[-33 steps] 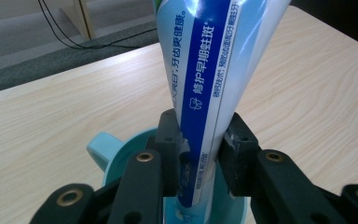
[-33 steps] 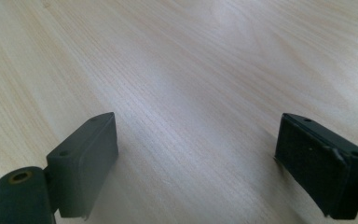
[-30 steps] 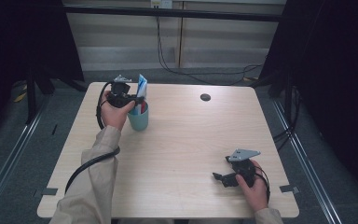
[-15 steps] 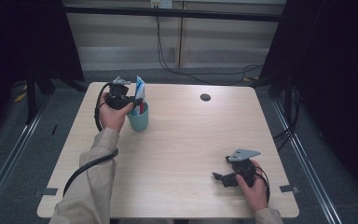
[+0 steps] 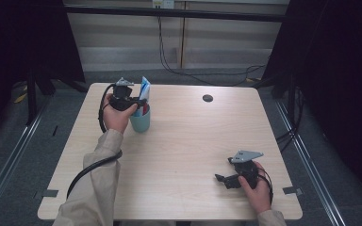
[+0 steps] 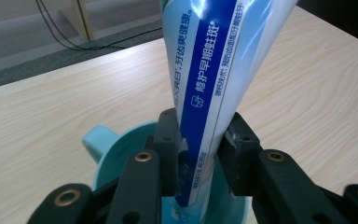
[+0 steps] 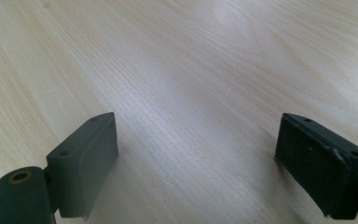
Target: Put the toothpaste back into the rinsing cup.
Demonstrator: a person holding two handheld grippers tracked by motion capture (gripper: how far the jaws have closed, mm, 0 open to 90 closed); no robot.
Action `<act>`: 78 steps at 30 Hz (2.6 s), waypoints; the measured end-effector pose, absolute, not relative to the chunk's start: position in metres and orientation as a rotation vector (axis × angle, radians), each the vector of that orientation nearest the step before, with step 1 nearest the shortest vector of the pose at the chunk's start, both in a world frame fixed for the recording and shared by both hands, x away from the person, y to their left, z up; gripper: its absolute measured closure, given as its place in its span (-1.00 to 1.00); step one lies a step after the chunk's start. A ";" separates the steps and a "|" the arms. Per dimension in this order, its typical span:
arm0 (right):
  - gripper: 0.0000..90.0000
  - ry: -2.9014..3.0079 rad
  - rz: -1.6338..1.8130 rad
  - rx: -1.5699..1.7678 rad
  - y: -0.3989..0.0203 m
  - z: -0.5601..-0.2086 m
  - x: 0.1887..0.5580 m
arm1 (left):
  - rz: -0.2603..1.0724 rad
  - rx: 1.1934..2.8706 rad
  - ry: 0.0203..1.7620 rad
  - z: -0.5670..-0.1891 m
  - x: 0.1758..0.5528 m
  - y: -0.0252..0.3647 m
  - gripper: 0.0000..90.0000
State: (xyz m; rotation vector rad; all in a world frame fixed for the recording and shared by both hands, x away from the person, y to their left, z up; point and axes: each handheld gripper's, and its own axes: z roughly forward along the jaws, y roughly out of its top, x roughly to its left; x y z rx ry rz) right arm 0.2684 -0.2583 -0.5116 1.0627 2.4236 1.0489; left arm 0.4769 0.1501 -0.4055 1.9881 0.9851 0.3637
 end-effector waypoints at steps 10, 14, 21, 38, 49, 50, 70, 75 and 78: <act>-0.73 2.425 1.052 1.060 -0.258 -0.512 0.269 | 0.366 1.988 0.981 -0.406 0.477 0.149 0.53; -0.73 2.425 1.052 1.059 -0.258 -0.512 0.269 | 0.365 1.988 0.977 -0.406 0.476 0.148 0.52; -0.73 2.425 1.052 1.060 -0.258 -0.512 0.269 | 0.378 1.991 0.979 -0.405 0.477 0.149 0.41; -0.73 2.424 1.053 1.061 -0.258 -0.512 0.269 | 0.384 2.015 0.988 -0.403 0.475 0.153 0.21; -0.73 2.424 1.052 1.063 -0.258 -0.512 0.268 | 0.410 2.024 0.997 -0.396 0.473 0.155 0.01; -0.73 2.423 1.050 1.062 -0.258 -0.512 0.269 | 0.404 2.025 0.998 -0.395 0.472 0.155 0.00; -0.73 2.424 1.053 1.063 -0.258 -0.512 0.268 | 0.366 2.036 1.038 -0.390 0.466 0.165 -0.35; -0.73 2.425 1.049 1.060 -0.258 -0.512 0.269 | 0.346 2.039 1.036 -0.391 0.463 0.170 -0.42; -0.73 2.426 1.051 1.059 -0.258 -0.512 0.269 | 0.338 2.034 1.040 -0.390 0.461 0.174 -0.43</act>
